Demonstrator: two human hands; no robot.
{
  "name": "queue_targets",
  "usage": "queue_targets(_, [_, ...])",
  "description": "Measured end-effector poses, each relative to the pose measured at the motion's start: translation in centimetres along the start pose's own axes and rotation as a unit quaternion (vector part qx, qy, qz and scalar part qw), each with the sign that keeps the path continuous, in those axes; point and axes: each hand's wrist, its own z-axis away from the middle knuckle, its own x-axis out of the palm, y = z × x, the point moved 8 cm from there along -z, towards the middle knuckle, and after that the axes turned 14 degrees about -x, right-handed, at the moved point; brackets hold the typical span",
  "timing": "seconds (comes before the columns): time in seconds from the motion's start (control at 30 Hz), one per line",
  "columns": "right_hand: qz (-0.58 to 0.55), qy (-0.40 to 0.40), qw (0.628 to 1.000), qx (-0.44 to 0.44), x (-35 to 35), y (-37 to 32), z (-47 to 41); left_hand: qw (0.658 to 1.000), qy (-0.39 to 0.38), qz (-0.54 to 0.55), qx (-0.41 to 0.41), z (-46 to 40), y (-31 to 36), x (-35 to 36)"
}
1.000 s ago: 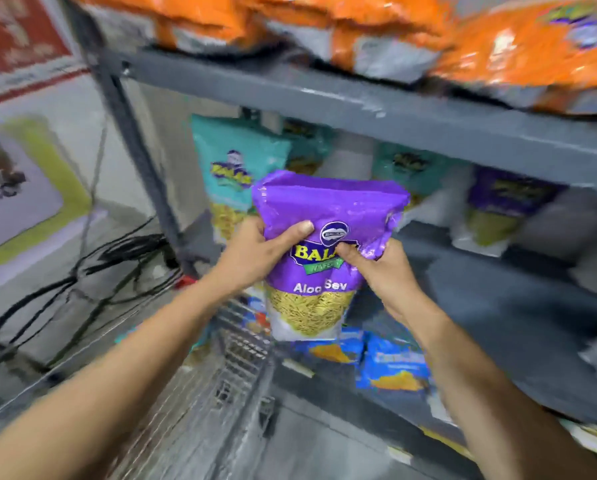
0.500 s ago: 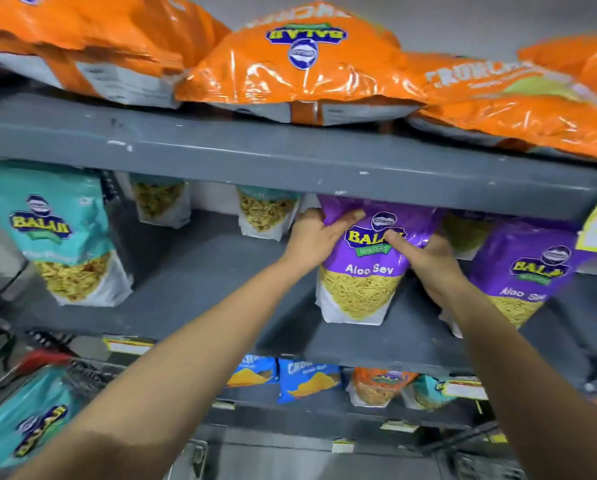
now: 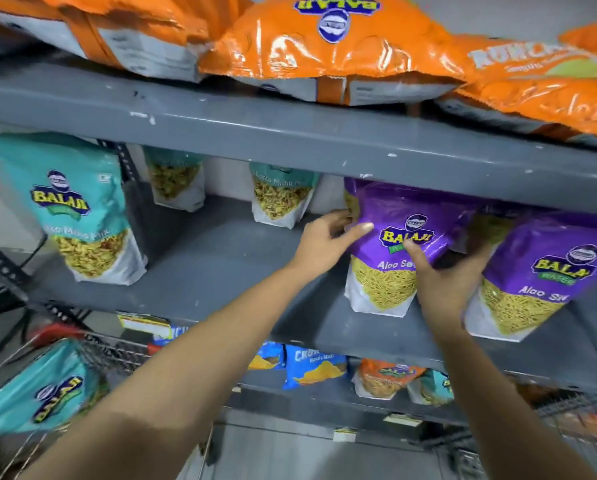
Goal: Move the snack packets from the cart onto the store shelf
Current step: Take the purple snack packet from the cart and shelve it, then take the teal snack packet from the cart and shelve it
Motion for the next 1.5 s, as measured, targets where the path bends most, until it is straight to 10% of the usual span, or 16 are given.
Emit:
queue_targets(0.13, [0.031, -0.007, 0.995, -0.092, 3.6, -5.0, 5.1, 0.993, 0.114, -0.023, -0.005, 4.0, -3.8, -8.9])
queue_targets(0.37, [-0.122, -0.248, 0.955, -0.111, 19.1, -13.2, 19.6, 0.95, 0.288, -0.07, -0.097, 17.2, -15.0, -26.2])
queue_targets(0.6, [-0.08, -0.645, 0.755, -0.085, 33.7, -14.3, 42.6, 0.831, 0.46, -0.036, -0.312, 33.9, -31.9, -38.5])
queue_targets(0.77, [-0.002, -0.767, 0.642, -0.019, 39.3, -11.1, 51.7, 0.788, 0.44, -0.029, -0.429, 37.4, -43.1, -41.2])
queue_targets(1.03, [-0.041, -0.691, 0.717, 0.089, 45.4, -5.5, 55.8, 0.795, 0.481, 0.125, -0.347, 32.3, -47.3, -44.8])
queue_targets(1.5, [-0.129, -0.674, 0.713, 0.144, 46.1, -8.5, 55.3, 0.788, 0.53, 0.086, -0.3, 31.7, -42.6, -43.3])
